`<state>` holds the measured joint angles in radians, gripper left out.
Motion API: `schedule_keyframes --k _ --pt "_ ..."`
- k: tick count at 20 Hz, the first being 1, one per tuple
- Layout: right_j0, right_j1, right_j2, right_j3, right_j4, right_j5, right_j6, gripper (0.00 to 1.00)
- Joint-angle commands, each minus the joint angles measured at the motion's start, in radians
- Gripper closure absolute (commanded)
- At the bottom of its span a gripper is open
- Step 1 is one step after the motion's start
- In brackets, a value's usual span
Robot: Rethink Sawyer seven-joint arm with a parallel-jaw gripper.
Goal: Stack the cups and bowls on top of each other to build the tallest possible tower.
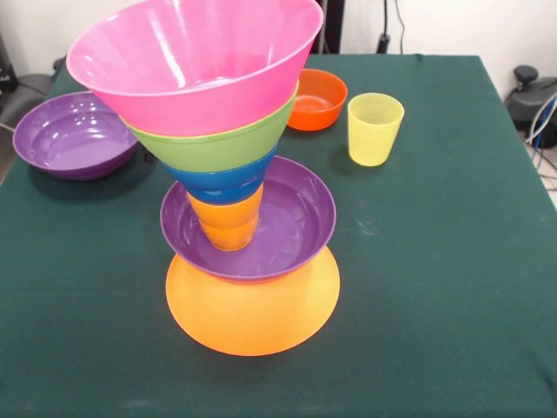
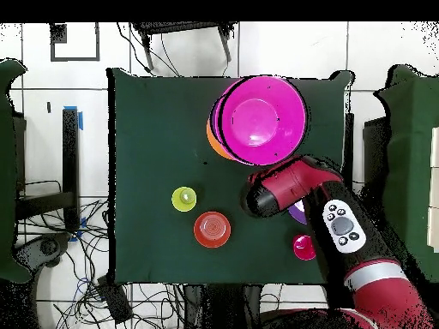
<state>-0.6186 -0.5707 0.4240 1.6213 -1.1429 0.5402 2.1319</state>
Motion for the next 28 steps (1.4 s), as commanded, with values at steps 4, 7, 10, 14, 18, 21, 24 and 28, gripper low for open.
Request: schedule_keyframes --k 4,7,10,14,18,21,24,28 --pt "-0.028 0.077 0.037 -0.158 0.021 0.020 -0.175 0.00" --pt "-0.054 0.099 0.067 -0.192 0.040 0.034 -0.239 0.00" --pt "-0.078 0.127 0.101 -0.244 0.057 0.062 -0.318 0.00" --pt "-0.083 0.147 0.121 -0.298 0.069 0.088 -0.375 0.00" --pt "-0.095 0.156 0.131 -0.313 0.100 0.125 -0.420 0.00" --pt "-0.091 0.157 0.101 -0.298 0.143 0.183 -0.396 0.00" --pt "-0.108 0.164 0.086 -0.270 0.180 0.197 -0.392 0.00" --pt "-0.124 0.179 0.084 -0.234 0.213 0.221 -0.425 0.00"
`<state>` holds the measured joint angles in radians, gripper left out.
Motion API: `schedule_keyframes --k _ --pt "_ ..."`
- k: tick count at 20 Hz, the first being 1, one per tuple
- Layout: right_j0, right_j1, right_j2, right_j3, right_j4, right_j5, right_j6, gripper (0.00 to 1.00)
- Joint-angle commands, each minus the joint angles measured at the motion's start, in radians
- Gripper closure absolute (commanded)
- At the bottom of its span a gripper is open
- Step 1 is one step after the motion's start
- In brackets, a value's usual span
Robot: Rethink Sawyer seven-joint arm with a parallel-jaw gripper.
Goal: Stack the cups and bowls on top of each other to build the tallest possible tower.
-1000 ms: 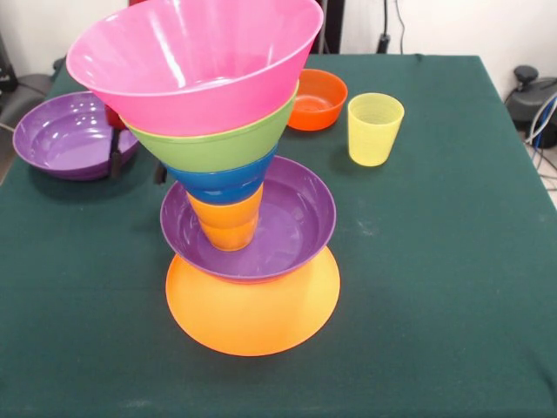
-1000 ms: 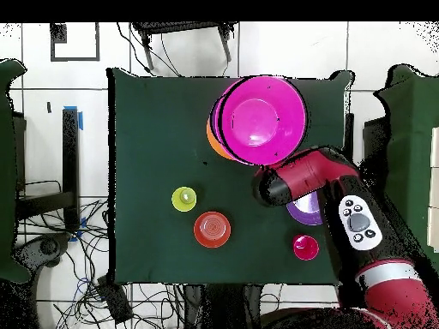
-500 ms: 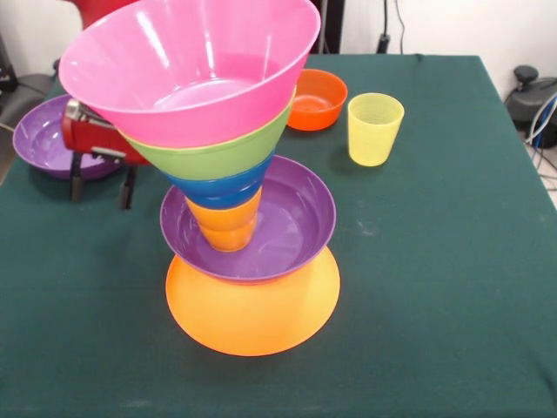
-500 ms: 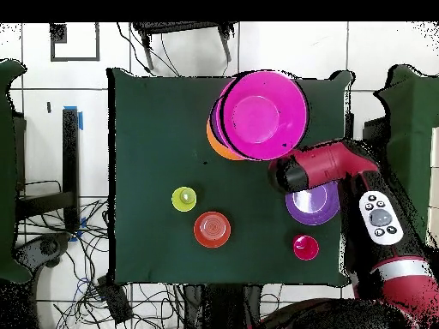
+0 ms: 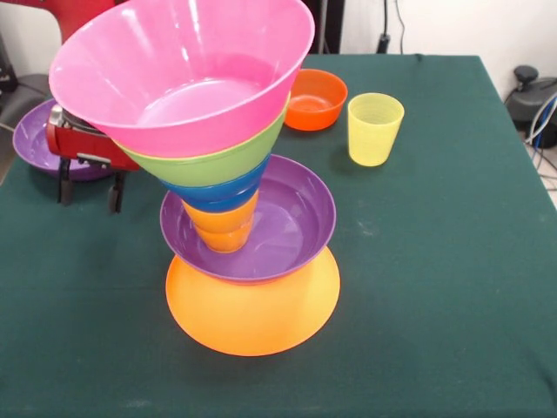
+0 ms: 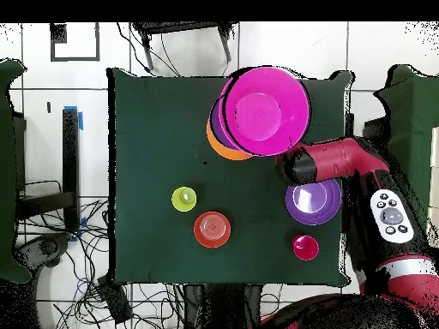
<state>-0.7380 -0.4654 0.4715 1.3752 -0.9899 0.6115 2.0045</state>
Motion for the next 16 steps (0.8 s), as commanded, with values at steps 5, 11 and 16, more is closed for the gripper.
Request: schedule_keyframes --k 5,11,16 --pt "-0.008 0.065 0.014 0.072 0.061 0.110 -0.244 0.00" --pt "-0.011 0.071 0.011 0.098 0.056 0.075 -0.222 0.00" --pt "-0.018 0.079 0.021 0.102 0.058 0.073 -0.233 0.00"
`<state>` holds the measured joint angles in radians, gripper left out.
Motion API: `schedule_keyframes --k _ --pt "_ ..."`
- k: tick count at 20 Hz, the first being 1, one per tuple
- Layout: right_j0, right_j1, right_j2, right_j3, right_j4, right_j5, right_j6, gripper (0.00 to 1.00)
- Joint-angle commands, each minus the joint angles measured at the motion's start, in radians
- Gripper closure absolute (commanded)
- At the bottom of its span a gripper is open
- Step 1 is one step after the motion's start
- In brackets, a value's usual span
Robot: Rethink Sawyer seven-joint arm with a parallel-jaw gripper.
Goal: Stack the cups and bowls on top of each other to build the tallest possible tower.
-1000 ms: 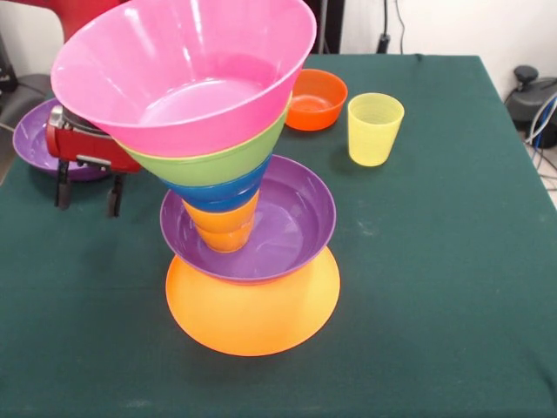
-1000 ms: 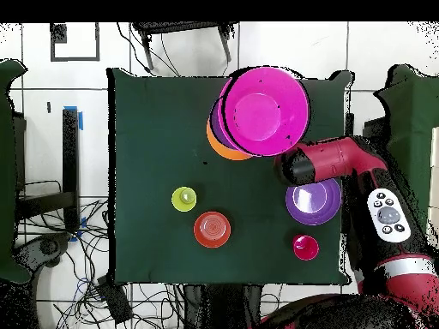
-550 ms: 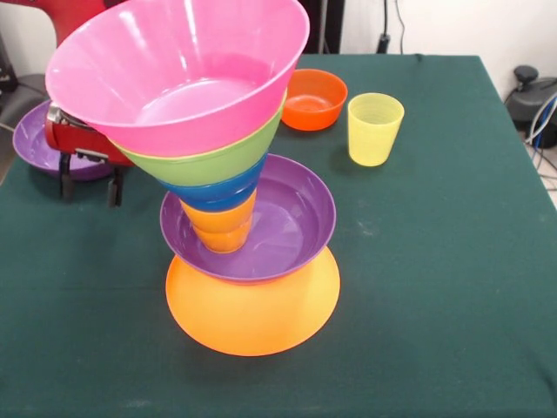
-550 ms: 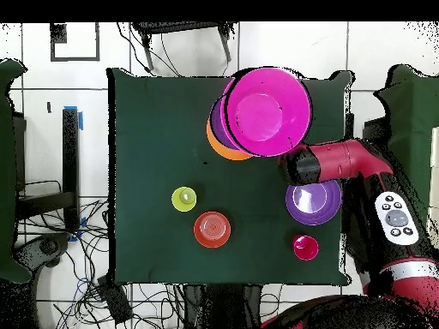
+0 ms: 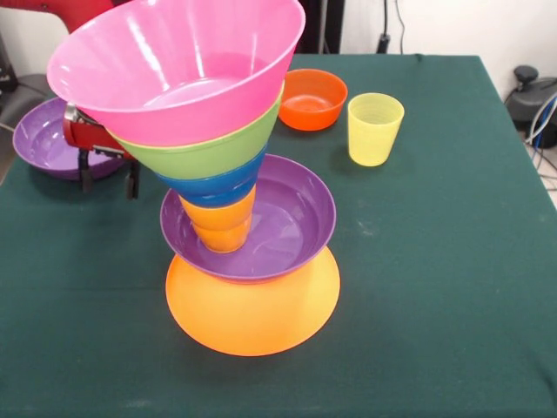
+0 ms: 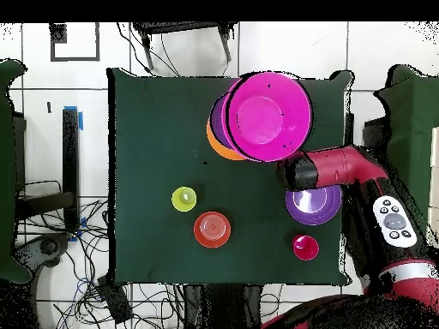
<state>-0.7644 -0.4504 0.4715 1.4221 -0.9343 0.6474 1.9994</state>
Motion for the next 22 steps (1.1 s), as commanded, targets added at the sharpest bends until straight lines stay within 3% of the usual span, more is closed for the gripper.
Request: schedule_keyframes --k 1,9,17,22 --pt "0.009 0.063 0.019 0.057 0.001 0.035 -0.223 0.00" --pt "0.003 0.072 0.004 0.052 -0.020 0.011 -0.205 0.00" --pt "0.040 0.023 -0.089 0.098 -0.087 -0.046 -0.094 0.00" --pt "0.030 0.000 -0.102 0.138 -0.080 -0.062 -0.105 0.00"
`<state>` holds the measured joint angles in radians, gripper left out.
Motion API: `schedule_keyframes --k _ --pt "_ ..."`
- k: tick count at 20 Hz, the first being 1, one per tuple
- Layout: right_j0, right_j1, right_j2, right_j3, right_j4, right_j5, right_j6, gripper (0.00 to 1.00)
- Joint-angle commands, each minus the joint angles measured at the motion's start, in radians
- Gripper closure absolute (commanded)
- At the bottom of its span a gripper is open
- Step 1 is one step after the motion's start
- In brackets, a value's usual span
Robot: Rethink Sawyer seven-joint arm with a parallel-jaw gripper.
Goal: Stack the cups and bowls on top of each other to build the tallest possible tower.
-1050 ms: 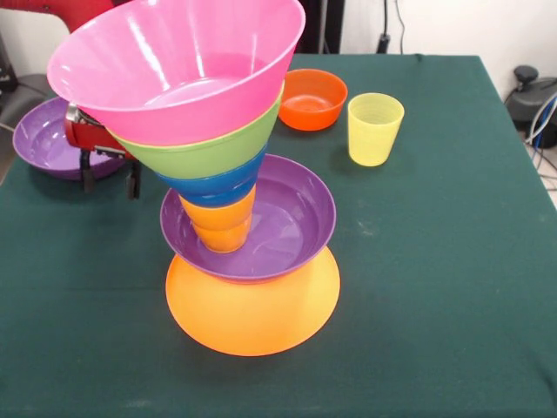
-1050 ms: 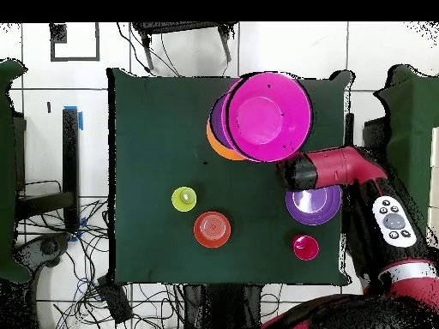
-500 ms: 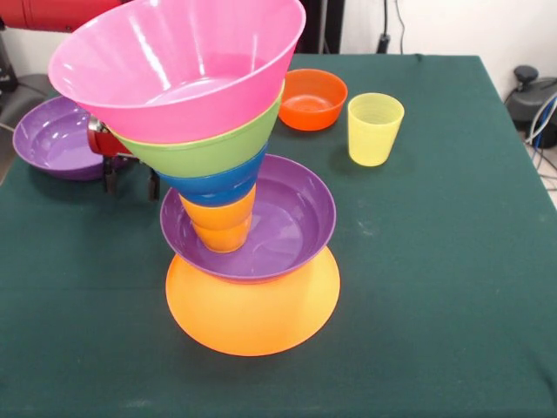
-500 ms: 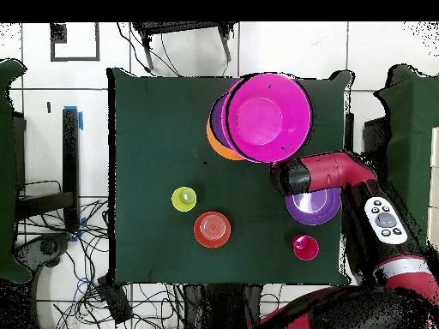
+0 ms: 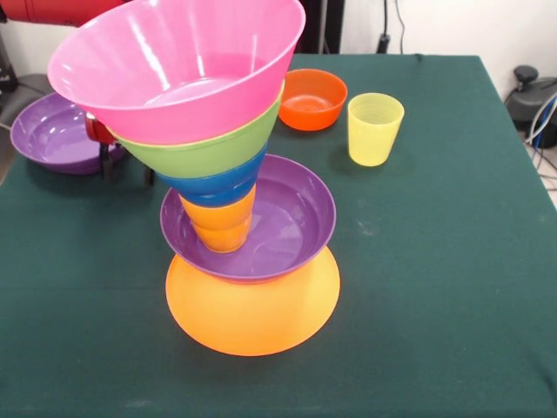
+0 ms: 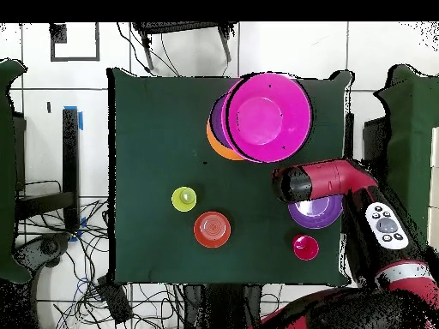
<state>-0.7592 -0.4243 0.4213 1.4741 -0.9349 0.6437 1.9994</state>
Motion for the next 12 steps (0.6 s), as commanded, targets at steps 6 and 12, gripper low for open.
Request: schedule_keyframes --k 6,12 --pt "-0.015 -0.025 -0.021 0.103 -0.041 -0.033 -0.178 0.00" --pt "-0.056 -0.010 0.018 0.120 -0.038 -0.069 -0.206 0.00"
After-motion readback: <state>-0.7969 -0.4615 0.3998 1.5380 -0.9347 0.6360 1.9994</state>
